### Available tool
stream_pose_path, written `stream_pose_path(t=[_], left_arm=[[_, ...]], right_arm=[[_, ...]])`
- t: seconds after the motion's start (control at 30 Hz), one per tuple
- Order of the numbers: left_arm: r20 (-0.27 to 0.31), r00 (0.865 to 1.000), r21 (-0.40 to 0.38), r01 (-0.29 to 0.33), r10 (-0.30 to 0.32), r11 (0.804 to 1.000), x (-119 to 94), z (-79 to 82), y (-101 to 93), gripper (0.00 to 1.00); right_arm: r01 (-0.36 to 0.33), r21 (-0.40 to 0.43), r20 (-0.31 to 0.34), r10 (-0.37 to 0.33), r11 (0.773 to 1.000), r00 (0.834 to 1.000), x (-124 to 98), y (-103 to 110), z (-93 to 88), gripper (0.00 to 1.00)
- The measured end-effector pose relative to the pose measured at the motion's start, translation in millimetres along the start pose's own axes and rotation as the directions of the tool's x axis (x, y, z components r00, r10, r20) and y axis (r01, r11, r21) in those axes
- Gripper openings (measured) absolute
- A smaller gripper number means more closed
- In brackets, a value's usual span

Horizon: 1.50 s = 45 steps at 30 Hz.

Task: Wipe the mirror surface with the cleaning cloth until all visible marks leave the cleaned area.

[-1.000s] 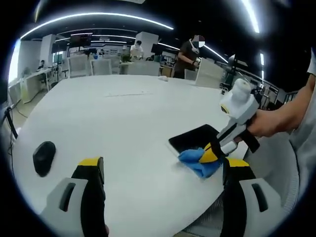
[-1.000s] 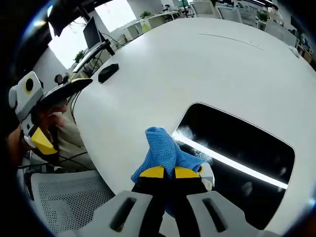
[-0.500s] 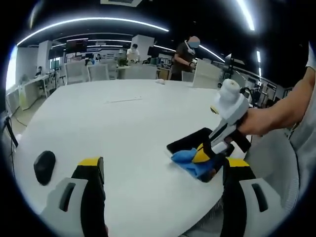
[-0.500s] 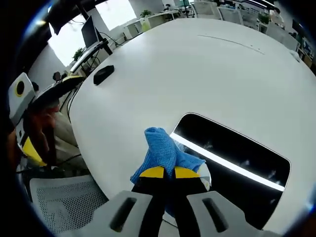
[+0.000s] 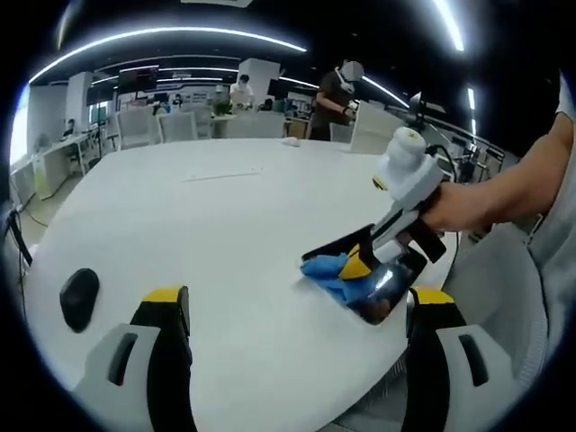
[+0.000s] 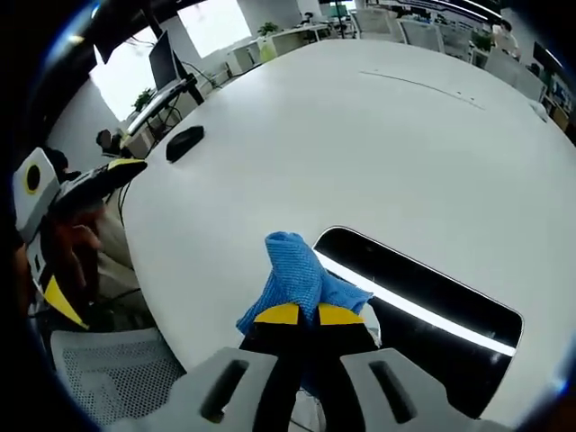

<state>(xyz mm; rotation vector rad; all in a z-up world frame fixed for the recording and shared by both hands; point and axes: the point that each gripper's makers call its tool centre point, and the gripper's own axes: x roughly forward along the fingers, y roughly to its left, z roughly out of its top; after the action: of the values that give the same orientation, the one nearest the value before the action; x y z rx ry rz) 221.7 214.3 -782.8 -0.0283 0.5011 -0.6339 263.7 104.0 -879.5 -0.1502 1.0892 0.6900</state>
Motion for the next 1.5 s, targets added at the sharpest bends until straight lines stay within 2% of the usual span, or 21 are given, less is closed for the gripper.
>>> stream_pose_path(t=[0.13,0.5,0.73,0.9,1.03,1.17,1.23,1.5], left_arm=[[-0.02,1.0,-0.011,-0.014,0.014,1.0,2.6,-3.0,1.9,0.99],[-0.027,1.0,-0.023,-0.005,0.005,1.0,5.5,-10.6,5.0,0.99],[0.009,1.0,-0.031,-0.018,0.019,0.999,3.3,0.8,5.8,0.99],[0.0,1.0,-0.023,-0.014,0.014,1.0,1.7,1.6,3.2,0.99],[-0.001,1.0,-0.032,-0.017,0.017,0.999,0.6,-0.3,7.3,0.99],[0.001,1.0,-0.032,-0.014,0.014,0.999,1.0,0.4,7.6,0.99],[0.001,1.0,-0.032,-0.014,0.014,0.999,1.3,1.0,7.0,0.99],[0.017,1.0,-0.039,-0.019,0.02,0.999,1.3,4.5,3.8,0.99]], right_arm=[[-0.006,-0.003,0.002,0.006,1.0,1.0,2.9,-3.4,5.7,0.0],[0.013,-0.028,0.023,-0.012,1.0,1.0,9.7,-13.3,23.4,0.0],[0.012,-0.03,0.025,-0.011,0.999,1.0,12.5,-19.3,32.1,0.0],[0.014,-0.024,0.03,-0.013,1.0,0.999,16.0,-25.6,39.0,0.0],[0.0,-0.017,0.024,0.0,1.0,1.0,15.8,-24.9,37.8,0.0],[0.019,-0.054,0.044,-0.016,0.998,0.999,16.0,-28.4,40.6,0.0],[0.007,-0.015,0.035,-0.006,1.0,0.999,16.7,-28.8,42.0,0.0],[-0.003,-0.037,0.034,0.004,0.999,0.999,16.8,-29.2,42.4,0.0]])
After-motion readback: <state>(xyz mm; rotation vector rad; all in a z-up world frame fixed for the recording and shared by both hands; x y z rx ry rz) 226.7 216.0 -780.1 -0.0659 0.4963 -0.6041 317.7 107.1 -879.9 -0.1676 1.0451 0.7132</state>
